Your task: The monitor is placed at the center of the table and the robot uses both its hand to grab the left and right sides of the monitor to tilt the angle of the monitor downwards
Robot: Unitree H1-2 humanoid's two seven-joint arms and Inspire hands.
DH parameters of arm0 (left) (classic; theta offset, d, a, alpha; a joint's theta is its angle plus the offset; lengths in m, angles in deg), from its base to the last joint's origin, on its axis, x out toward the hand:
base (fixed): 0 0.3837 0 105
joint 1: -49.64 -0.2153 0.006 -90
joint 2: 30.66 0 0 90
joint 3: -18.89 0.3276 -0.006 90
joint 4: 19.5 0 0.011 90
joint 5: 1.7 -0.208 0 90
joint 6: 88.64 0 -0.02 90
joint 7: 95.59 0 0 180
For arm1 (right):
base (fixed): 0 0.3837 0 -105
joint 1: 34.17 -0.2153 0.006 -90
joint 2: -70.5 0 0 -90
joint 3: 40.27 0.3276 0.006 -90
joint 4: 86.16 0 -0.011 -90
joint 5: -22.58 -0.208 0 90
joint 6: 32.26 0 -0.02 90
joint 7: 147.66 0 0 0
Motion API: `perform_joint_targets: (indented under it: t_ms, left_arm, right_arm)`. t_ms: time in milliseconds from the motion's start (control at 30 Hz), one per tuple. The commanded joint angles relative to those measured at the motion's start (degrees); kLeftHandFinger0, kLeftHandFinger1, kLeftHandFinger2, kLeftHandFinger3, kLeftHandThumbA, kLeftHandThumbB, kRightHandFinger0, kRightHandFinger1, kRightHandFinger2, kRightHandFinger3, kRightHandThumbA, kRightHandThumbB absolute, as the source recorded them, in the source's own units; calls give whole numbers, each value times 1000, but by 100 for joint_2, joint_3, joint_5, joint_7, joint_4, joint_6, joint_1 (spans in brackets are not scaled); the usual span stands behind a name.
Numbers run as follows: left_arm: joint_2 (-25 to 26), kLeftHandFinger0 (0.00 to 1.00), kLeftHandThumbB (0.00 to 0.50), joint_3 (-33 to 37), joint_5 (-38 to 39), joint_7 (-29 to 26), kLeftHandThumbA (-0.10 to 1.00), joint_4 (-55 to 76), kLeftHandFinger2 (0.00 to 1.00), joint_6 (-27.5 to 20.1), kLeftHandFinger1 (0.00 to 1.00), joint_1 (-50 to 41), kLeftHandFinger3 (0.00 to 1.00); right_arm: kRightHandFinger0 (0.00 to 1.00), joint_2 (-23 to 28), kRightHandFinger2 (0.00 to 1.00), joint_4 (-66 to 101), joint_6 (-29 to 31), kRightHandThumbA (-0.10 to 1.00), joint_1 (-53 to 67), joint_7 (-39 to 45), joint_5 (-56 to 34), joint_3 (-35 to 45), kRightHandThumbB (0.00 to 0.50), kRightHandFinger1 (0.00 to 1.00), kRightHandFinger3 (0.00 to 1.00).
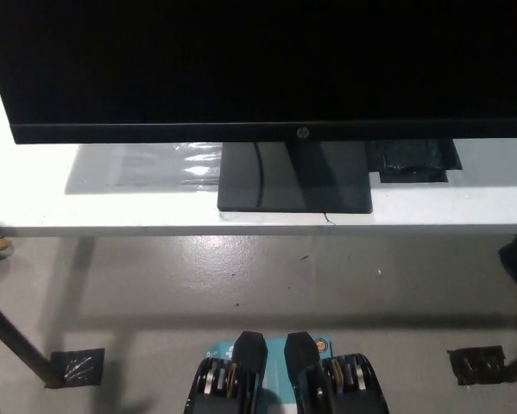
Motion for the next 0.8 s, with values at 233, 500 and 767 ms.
perform_joint_targets:
  t_ms: [233,500,767]
  left_arm:
    - [517,1000,360,337,-434,141,958,-776,1000,212,1000,666,1000]
    - [667,1000,372,602,-701,199,979,-1064,1000,328,1000,946,1000]
    - [730,1000,456,768,-822,212,1000,-1038,1000,565,1000,1197,1000]
  right_arm:
    - [1000,535,1000,-438,-567,1000,-841,408,-239,-300,500,1000,1000]
    - [1000,764,1000,-1267,-750,1000,-1582,1086,-1017,-399,500,1000,1000]
    - [1000,894,1000,-2248,-956,1000,-2206,1380,-1070,-497,498,1000,1000]
